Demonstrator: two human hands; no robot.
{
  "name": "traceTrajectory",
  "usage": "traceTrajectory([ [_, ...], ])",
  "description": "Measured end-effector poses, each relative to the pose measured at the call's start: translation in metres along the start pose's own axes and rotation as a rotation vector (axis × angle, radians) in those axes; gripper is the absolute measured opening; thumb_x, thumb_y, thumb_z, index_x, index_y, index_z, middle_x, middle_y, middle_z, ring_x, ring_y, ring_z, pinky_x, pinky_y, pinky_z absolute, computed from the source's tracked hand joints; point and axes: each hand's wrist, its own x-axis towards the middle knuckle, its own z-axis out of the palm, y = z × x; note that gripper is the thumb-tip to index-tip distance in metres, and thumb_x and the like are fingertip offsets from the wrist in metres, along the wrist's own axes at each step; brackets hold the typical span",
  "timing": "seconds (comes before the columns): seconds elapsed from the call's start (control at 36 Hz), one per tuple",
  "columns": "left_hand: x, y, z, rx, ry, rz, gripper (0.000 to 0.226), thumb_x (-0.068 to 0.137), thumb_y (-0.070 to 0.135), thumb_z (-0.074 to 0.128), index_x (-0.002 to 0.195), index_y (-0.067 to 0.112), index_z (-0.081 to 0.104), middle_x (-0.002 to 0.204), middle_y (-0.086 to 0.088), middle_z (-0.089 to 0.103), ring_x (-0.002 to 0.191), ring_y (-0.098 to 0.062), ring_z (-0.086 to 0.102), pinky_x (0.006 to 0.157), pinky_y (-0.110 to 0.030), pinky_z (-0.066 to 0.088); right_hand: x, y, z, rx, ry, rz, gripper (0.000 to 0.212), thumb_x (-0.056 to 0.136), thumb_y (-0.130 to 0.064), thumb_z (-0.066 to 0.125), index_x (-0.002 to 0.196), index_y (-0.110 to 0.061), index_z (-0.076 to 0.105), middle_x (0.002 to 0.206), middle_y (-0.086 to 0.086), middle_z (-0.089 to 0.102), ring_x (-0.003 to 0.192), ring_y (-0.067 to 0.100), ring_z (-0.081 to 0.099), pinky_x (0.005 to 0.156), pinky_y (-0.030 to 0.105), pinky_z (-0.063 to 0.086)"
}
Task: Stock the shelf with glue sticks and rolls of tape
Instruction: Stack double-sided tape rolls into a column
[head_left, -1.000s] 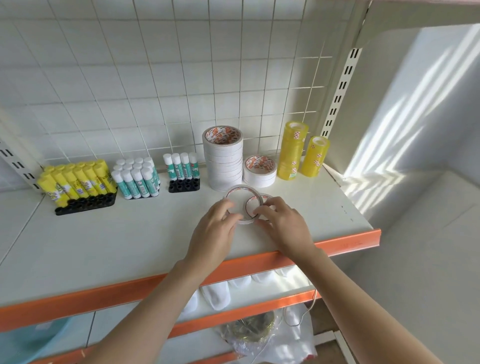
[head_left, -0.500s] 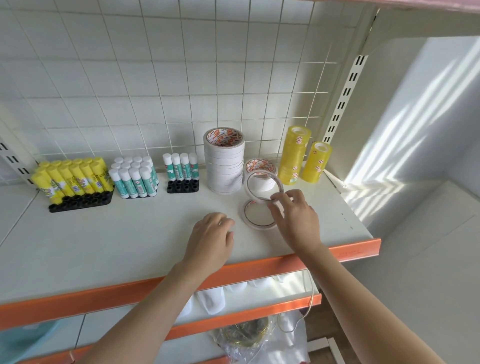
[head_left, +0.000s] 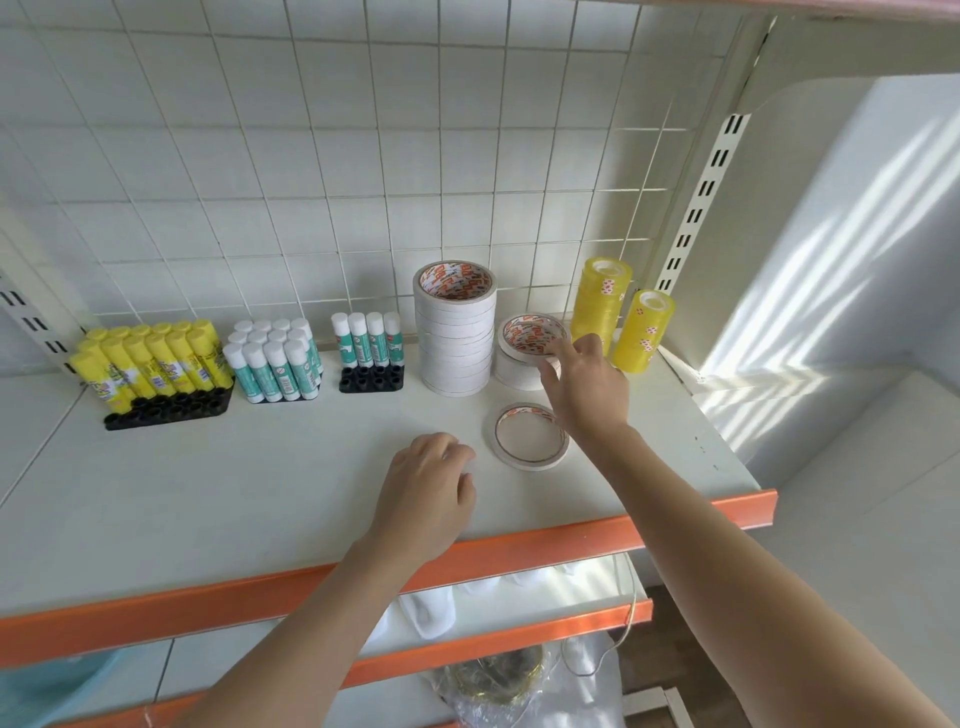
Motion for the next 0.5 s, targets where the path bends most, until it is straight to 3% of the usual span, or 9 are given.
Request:
traceTrajectory([
  [0.25, -0.0008, -0.0009, 0.003, 0.008, 0.026, 0.004, 0.021, 0.073, 0.017, 0.057, 0.091, 0.017, 0.067, 0.09, 0.001, 0.061, 0.089, -0.023, 0.059, 0.073, -0.035, 0.05, 0.0055, 0.0002, 0.0071, -0.023, -0.127, 0.01, 0.032, 0.1, -0.036, 0.044, 0.121, -0.014, 0.054, 0.115, 0.011, 0.048, 0.093, 0.032, 0.06, 0.06, 0.034, 0.04],
  [0.42, -0.0008, 0.0007, 0.0002, 0.053, 0.062, 0.031, 0.029, 0.077, 0.022, 0.038, 0.082, 0.017, 0.067, 0.082, 0.003, 0.057, 0.082, -0.023, 0.058, 0.065, -0.034, 0.049, 0.0081, -0.0028, 0.0073, -0.026, -0.162, 0.012, 0.032, 0.101, -0.036, 0.04, 0.121, -0.014, 0.052, 0.115, 0.011, 0.049, 0.091, 0.034, 0.06, 0.06, 0.034, 0.038],
  [0.5, -0.0009, 0.0003, -0.0005, 0.069, 0.062, 0.016, 0.019, 0.075, 0.016, 0.048, 0.08, 0.017, 0.066, 0.08, 0.003, 0.057, 0.078, -0.024, 0.057, 0.062, -0.036, 0.048, 0.0094, -0.0041, 0.0078, -0.015, -0.172, 0.02, 0.032, 0.101, -0.035, 0.04, 0.122, -0.014, 0.052, 0.115, 0.011, 0.05, 0.092, 0.035, 0.06, 0.062, 0.034, 0.038],
])
